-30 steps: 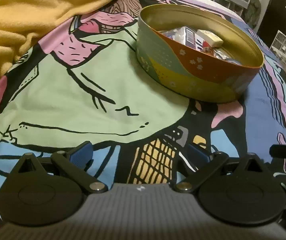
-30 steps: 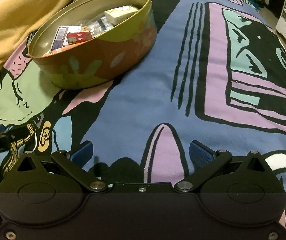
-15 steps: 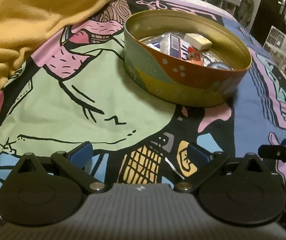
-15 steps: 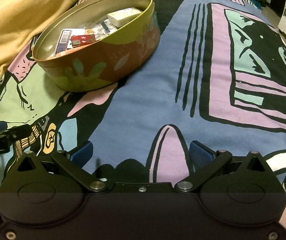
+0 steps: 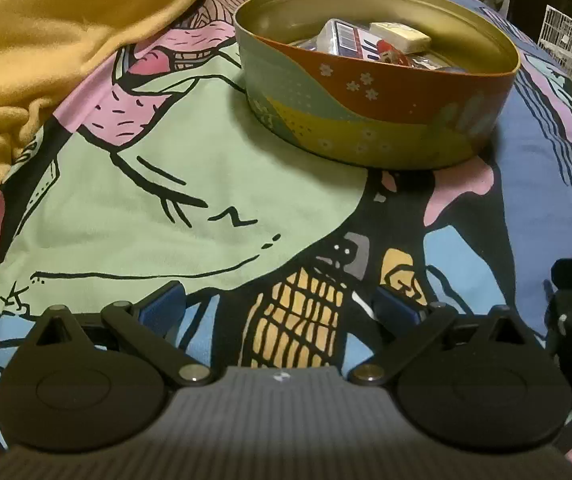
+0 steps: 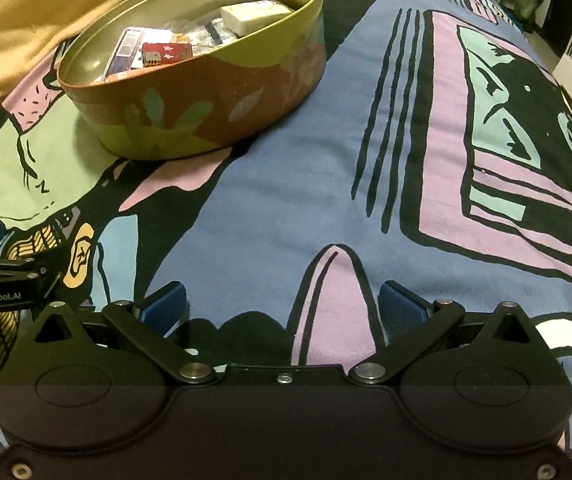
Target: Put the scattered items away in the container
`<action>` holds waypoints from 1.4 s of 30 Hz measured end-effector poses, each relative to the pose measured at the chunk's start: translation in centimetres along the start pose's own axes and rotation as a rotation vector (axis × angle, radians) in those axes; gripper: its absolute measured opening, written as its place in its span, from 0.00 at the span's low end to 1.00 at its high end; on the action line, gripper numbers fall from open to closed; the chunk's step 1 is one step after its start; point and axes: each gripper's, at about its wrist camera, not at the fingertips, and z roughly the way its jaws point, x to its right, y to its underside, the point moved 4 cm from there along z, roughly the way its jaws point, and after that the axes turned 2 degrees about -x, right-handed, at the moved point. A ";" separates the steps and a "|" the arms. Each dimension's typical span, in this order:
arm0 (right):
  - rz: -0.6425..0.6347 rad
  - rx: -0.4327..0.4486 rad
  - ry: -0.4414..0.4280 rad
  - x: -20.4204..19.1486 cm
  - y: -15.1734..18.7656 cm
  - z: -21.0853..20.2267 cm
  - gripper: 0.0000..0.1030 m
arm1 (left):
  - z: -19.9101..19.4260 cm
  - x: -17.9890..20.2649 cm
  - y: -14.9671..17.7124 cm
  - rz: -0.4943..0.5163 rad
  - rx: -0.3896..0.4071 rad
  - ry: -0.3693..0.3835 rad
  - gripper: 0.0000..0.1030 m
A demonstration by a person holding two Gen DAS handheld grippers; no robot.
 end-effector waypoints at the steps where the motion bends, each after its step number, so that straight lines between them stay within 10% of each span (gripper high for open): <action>1: -0.004 -0.001 0.004 -0.1 0.0 0.1 1.00 | 0.0 0.0 0.1 0.001 0.005 -0.001 1.00; 42: -0.080 0.032 0.102 -1.4 0.4 1.2 1.00 | 0.0 0.2 1.2 0.004 0.111 -0.020 1.00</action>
